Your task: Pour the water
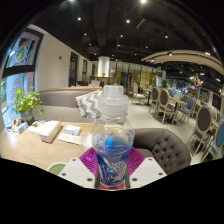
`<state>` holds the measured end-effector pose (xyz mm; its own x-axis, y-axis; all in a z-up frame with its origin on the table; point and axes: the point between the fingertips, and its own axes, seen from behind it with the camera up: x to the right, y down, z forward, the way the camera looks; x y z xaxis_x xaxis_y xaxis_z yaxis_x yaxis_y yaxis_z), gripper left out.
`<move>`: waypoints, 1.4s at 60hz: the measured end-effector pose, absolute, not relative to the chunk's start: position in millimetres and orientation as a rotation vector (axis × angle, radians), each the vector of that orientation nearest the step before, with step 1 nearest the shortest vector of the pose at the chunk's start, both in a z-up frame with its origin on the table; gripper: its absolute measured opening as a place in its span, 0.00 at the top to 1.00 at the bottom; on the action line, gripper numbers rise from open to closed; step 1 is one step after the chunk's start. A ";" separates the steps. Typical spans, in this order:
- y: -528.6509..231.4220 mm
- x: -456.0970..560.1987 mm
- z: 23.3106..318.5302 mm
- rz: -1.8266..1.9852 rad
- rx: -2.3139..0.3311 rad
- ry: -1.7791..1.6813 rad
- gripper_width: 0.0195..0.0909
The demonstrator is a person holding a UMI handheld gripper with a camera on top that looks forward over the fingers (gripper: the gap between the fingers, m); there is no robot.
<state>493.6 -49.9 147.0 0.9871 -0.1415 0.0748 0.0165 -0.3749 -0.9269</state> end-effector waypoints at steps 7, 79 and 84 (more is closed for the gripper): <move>-48.1 500.2 110.0 -0.140 -1.973 0.111 0.81; -245.7 440.4 209.0 -0.121 -2.243 0.175 0.08; -256.5 436.4 211.5 -0.142 -2.246 0.170 0.08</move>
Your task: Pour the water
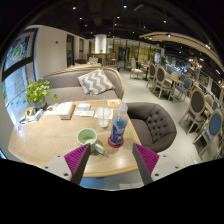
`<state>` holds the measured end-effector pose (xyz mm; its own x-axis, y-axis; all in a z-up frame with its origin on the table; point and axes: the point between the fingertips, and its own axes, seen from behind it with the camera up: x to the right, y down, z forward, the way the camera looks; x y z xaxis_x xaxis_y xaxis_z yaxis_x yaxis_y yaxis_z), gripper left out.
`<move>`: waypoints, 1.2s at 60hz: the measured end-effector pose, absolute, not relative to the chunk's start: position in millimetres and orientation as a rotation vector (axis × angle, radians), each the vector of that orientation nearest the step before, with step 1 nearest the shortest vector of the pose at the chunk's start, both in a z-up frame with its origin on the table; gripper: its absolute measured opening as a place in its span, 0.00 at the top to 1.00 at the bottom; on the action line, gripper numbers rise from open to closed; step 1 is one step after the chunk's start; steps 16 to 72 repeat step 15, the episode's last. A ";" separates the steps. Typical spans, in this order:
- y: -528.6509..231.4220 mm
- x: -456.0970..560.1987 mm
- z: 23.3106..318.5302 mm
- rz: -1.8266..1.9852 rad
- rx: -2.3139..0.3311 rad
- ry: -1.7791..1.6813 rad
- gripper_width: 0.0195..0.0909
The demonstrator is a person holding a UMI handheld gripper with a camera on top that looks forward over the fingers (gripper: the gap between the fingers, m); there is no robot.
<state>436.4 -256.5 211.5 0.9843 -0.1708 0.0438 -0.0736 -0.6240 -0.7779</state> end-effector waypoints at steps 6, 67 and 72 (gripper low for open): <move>-266.3 438.6 211.4 -0.155 -2.247 0.179 0.08; -269.4 437.6 212.6 -0.174 -2.238 0.146 0.07; -269.4 437.6 212.6 -0.174 -2.238 0.146 0.07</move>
